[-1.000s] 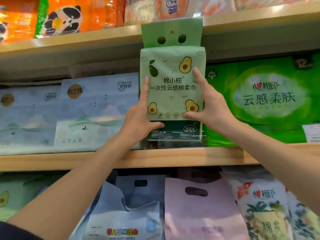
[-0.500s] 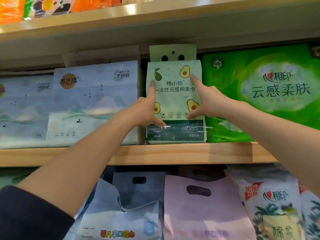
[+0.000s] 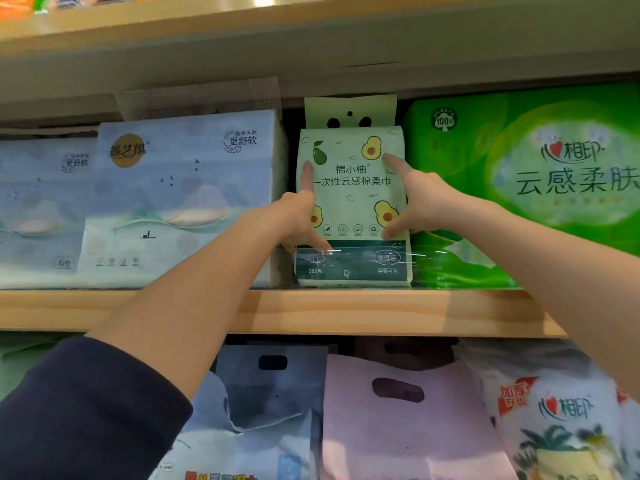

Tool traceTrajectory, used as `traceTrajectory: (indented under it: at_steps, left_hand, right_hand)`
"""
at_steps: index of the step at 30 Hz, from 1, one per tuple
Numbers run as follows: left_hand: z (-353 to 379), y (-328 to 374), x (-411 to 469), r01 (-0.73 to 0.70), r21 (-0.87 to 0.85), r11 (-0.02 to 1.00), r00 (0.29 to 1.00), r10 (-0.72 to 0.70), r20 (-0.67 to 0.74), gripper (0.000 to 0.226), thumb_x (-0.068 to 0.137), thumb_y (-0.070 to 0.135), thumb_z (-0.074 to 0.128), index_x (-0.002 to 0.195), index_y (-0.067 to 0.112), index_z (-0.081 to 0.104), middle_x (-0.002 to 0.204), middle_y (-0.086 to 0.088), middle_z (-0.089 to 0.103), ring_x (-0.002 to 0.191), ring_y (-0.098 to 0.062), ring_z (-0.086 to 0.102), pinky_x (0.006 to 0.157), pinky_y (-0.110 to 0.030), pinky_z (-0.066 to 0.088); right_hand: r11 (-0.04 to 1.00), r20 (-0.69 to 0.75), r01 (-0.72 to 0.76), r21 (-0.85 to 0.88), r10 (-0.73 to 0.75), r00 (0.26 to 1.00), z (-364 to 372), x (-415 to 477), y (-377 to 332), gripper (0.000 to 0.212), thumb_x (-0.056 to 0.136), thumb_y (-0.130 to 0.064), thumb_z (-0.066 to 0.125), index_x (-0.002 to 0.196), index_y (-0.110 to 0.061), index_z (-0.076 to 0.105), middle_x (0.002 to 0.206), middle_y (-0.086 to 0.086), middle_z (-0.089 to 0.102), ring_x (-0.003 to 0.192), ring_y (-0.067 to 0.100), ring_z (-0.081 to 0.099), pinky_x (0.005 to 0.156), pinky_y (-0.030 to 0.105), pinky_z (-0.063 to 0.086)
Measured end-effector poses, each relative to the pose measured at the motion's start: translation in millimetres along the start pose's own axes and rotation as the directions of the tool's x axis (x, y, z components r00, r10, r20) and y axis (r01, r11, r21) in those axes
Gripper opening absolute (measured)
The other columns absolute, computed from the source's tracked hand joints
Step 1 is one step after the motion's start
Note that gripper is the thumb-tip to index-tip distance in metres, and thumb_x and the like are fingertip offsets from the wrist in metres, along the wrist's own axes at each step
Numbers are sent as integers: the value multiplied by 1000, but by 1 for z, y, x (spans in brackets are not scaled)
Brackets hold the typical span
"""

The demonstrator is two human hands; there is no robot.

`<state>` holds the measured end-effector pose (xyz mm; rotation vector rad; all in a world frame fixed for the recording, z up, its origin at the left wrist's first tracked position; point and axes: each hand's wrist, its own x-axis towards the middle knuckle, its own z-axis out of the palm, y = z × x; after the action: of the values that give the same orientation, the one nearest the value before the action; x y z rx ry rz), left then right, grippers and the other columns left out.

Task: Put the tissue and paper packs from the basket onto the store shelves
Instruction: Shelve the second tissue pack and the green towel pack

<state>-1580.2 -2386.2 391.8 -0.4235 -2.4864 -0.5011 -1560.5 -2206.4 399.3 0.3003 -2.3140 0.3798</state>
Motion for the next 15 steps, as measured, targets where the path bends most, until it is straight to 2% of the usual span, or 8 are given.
traceTrajectory:
  at_steps: [2,4,7,10,12,13,15]
  left_hand:
    - [0,0,1,0,22,1000,1000,-1,4,128,74,28,75,137,22,-36,110,-15,47,62,-19,53,64,-30,44]
    - [0,0,0,7,34,999,1000,-7,2,128,75,28,75,136,22,-37,122,-19,48,65,-20,54,66,-30,44]
    - [-2,1,-6,16,34,999,1000,-16,-4,126,74,26,76,138,23,-34,133,-21,42,69,-23,56,62,-29,45]
    - [-7,-2,-12,0,38,999,1000,1,-21,123,74,25,76,142,22,-27,134,-21,40,88,-29,56,71,-34,51]
    - [-13,-5,-17,-23,28,999,999,24,-44,121,74,28,76,143,22,-24,135,-21,41,102,-36,56,82,-43,53]
    - [-17,-7,-20,-39,25,999,997,41,-60,121,73,30,76,143,22,-23,134,-22,44,105,-38,56,86,-46,52]
    - [-24,-8,-30,-62,15,998,994,63,-92,118,75,31,74,144,22,-22,122,-23,54,97,-38,60,86,-47,51]
  right_hand:
    - [1000,-3,2,-6,-2,1000,0,0,0,120,59,-15,84,146,-28,2,135,23,43,90,34,55,88,49,50]
    - [1000,-8,2,-8,-2,1000,1,0,0,121,59,-15,84,146,-28,1,138,22,40,100,38,57,90,50,49]
    - [1000,-7,14,17,-14,1000,-1,-1,2,119,60,-16,84,146,-29,3,144,19,35,117,38,48,98,49,43]
    - [999,-4,31,35,-31,1000,-6,-6,1,115,62,-21,83,147,-25,6,150,12,29,135,32,31,108,44,32]
    - [999,0,24,36,-24,1000,-12,-11,0,111,64,-26,81,147,-23,8,151,9,28,138,28,26,110,43,29]
    - [999,0,15,44,-15,1000,-16,-15,-2,108,66,-28,80,147,-23,9,151,9,28,139,27,26,110,43,28]
    - [999,-3,-1,54,1,1000,-23,-25,-5,99,71,-31,76,146,-21,13,150,10,30,138,28,27,108,42,29]
